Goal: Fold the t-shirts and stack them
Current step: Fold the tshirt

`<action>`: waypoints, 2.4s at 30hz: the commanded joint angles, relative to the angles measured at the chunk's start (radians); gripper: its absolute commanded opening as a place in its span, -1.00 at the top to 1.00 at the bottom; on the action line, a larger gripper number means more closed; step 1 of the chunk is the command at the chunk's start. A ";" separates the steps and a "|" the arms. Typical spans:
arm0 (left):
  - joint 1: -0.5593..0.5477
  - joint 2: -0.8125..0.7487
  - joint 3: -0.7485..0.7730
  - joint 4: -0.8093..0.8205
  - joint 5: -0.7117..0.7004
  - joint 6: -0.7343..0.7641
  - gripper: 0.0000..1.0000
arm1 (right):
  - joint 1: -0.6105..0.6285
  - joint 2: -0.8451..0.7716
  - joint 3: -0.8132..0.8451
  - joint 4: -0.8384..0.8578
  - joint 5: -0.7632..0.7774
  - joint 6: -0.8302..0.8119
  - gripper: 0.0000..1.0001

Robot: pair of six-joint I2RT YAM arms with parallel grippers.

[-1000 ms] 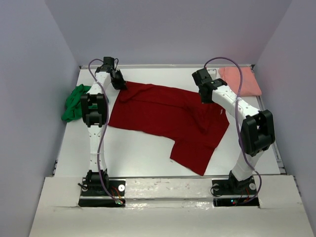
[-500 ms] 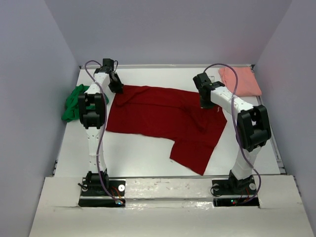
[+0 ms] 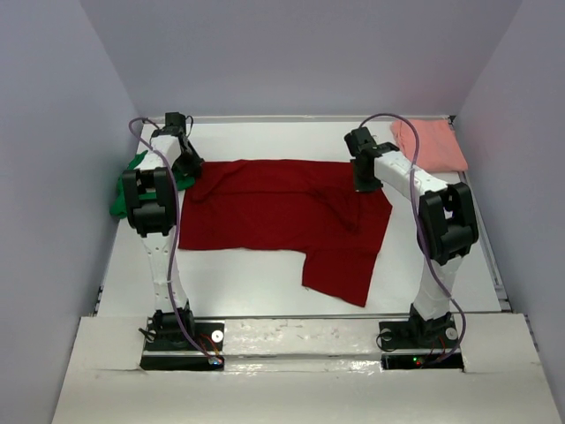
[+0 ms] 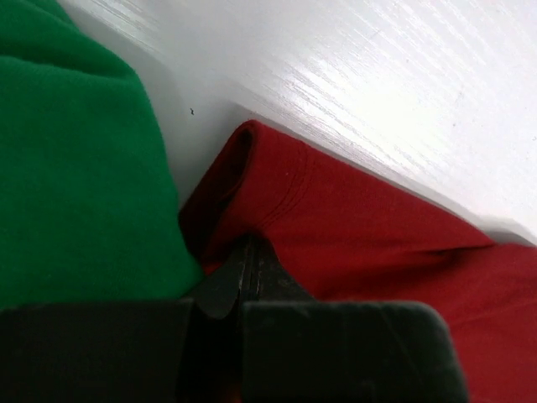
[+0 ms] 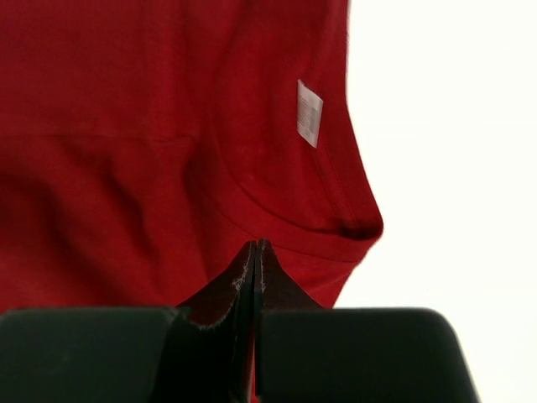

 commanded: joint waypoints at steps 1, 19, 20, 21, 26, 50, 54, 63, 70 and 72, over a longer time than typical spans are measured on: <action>-0.006 -0.059 -0.018 0.011 0.006 0.003 1.00 | 0.010 -0.007 0.140 -0.001 -0.085 -0.065 1.00; -0.022 -0.062 0.005 0.017 0.077 0.033 1.00 | 0.074 0.273 0.413 -0.052 -0.181 -0.049 1.00; -0.022 -0.064 0.005 0.017 0.077 0.035 1.00 | 0.074 0.280 0.424 -0.052 -0.172 -0.043 1.00; -0.021 -0.062 0.005 0.016 0.080 0.037 1.00 | 0.074 0.290 0.427 -0.053 -0.159 -0.040 1.00; -0.022 -0.056 0.011 0.017 0.091 0.040 1.00 | 0.074 0.291 0.427 -0.058 -0.088 -0.022 1.00; -0.035 -0.030 0.031 0.002 0.097 0.053 1.00 | 0.013 0.199 0.148 -0.099 0.259 0.248 1.00; -0.042 -0.023 0.040 -0.003 0.092 0.056 1.00 | 0.013 0.132 0.041 -0.075 0.290 0.277 1.00; -0.056 -0.016 0.037 -0.009 0.086 0.064 1.00 | 0.013 0.044 -0.168 0.022 0.257 0.299 1.00; -0.058 -0.016 0.025 -0.006 0.072 0.063 1.00 | 0.013 -0.051 -0.153 0.105 0.239 0.150 1.00; -0.087 -0.019 0.020 -0.001 0.065 0.057 1.00 | 0.013 -0.080 -0.120 0.091 0.198 0.121 0.85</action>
